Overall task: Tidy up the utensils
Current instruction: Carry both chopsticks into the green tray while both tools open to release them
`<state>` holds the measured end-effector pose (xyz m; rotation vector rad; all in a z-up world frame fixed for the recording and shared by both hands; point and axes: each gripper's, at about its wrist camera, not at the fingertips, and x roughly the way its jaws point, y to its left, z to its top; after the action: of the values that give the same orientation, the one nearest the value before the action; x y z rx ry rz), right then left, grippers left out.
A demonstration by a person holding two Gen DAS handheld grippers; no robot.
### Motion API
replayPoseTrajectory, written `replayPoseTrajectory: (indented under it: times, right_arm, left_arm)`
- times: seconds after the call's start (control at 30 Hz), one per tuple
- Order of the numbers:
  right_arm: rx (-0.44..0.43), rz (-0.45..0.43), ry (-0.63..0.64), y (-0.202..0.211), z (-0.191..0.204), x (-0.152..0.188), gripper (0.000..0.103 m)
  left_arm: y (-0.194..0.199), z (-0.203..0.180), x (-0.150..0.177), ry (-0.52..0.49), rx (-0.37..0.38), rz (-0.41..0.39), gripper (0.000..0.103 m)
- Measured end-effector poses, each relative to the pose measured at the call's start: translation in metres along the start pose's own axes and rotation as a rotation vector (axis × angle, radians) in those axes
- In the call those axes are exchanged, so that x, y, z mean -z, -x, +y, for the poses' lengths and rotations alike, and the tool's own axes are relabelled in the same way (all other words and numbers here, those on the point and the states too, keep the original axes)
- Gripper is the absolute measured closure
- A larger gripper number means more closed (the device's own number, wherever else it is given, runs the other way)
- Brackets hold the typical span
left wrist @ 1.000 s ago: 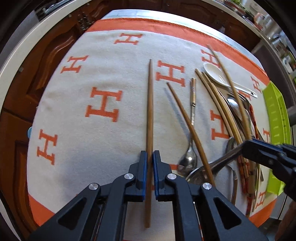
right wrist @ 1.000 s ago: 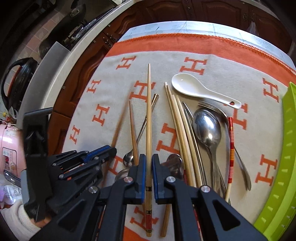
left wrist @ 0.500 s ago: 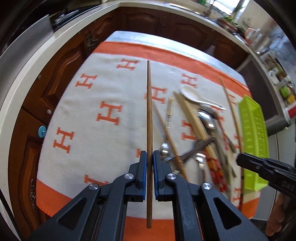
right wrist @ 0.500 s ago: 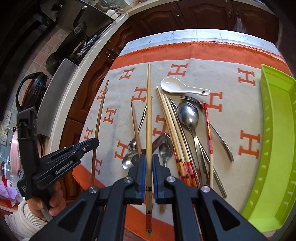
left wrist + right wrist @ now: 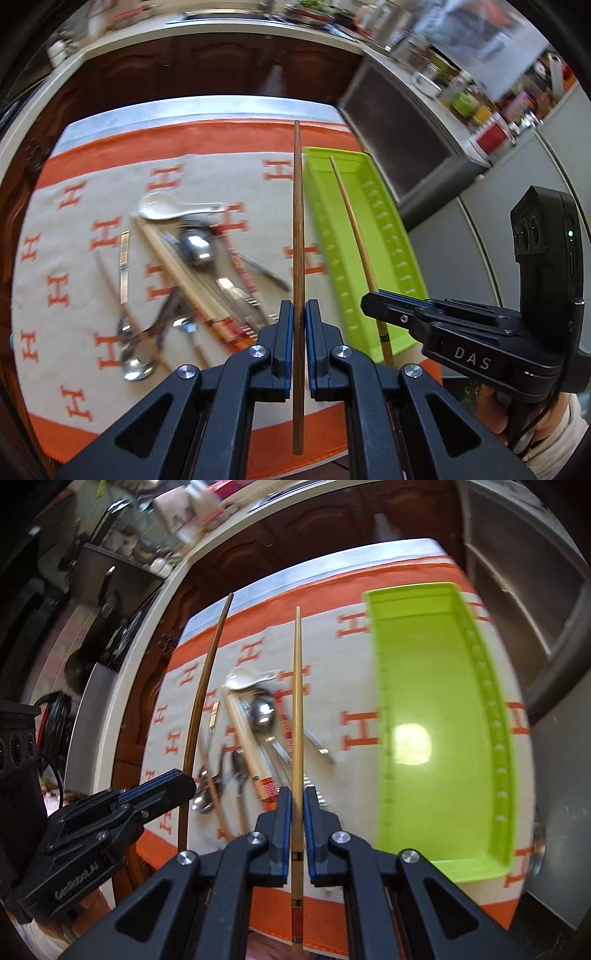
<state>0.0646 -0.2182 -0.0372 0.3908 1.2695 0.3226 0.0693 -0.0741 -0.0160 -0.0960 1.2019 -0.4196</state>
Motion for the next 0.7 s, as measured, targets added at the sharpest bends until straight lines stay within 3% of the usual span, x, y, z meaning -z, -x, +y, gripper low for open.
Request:
replayPoseTrajectory:
  times: [0.27, 0.53, 0.6, 0.7]
  right_arm:
    - [0.131, -0.051, -0.056, 0.017, -0.056, -0.01, 0.097]
    - [0.238, -0.035, -0.026, 0.001, -0.082, -0.03, 0.096]
    - [0.268, -0.032, -0.016, -0.003, -0.084, -0.034, 0.096]
    - [0.278, -0.031, -0.02, -0.004, -0.085, -0.036, 0.095]
  left_arm:
    - [-0.067, -0.053, -0.028, -0.028, 0.045, 0.099, 0.099]
    - [-0.104, -0.064, -0.036, -0.029, 0.015, 0.127, 0.098]
    - [-0.108, -0.066, -0.038, -0.04, -0.014, 0.121, 0.083]
    - [-0.108, -0.062, -0.038, -0.036, -0.055, 0.111, 0.07]
